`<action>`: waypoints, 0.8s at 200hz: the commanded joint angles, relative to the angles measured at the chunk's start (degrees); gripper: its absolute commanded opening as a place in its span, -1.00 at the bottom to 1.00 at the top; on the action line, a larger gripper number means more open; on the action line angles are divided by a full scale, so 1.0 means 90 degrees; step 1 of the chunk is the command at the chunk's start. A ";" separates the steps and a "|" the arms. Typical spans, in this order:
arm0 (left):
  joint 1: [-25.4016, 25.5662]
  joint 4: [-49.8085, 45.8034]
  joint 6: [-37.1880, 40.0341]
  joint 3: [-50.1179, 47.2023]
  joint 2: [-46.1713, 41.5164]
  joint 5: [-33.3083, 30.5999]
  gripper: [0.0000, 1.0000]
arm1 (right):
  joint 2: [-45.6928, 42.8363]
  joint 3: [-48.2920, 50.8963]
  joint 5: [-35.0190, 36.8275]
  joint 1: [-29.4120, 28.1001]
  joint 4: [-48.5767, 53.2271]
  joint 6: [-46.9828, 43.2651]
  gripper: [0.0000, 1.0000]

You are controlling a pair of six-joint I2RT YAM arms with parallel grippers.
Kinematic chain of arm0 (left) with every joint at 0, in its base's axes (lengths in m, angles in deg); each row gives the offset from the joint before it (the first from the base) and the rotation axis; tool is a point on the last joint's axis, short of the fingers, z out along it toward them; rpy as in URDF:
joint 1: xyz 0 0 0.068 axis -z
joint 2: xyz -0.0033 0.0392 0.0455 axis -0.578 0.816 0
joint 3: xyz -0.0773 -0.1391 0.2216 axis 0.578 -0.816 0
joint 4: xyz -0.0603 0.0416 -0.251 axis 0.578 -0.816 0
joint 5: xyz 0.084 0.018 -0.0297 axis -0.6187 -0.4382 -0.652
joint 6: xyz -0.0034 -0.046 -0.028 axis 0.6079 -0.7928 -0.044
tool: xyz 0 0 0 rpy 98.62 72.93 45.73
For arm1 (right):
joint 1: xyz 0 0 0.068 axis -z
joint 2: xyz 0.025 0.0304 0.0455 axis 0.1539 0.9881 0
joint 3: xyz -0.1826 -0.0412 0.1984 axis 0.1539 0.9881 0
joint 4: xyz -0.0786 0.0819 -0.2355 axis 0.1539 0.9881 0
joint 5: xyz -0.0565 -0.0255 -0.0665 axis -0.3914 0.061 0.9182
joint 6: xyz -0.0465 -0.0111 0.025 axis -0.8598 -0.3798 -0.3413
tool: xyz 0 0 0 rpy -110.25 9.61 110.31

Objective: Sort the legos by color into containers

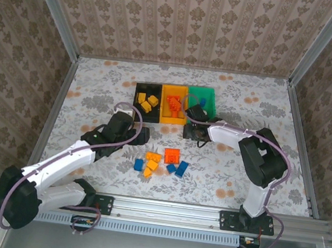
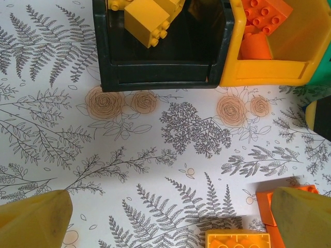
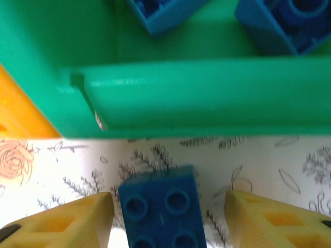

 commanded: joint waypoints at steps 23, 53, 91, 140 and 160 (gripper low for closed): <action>-0.0043 0.0184 -0.0140 -0.0115 0.0085 0.0123 1.00 | 0.0330 -0.0259 0.0340 -0.0023 0.0169 -0.0183 -0.18; -0.0046 0.0165 -0.0119 -0.0086 0.0071 0.0128 1.00 | 0.0017 -0.0017 0.0209 -0.0066 0.0071 -0.0145 -0.42; -0.0043 0.0165 -0.0079 -0.0060 0.0040 0.0130 1.00 | -0.1144 0.0542 -0.0038 -0.0108 0.0037 0.0007 -0.48; -0.0054 0.0137 -0.0050 -0.0121 -0.0085 0.0174 1.00 | -0.2107 0.0022 -0.0041 0.0020 0.0533 -0.0085 -0.45; -0.0067 0.0100 -0.0050 -0.0109 -0.0165 0.0181 1.00 | -0.1611 -0.0603 -0.0064 0.0195 0.0750 0.0006 -0.45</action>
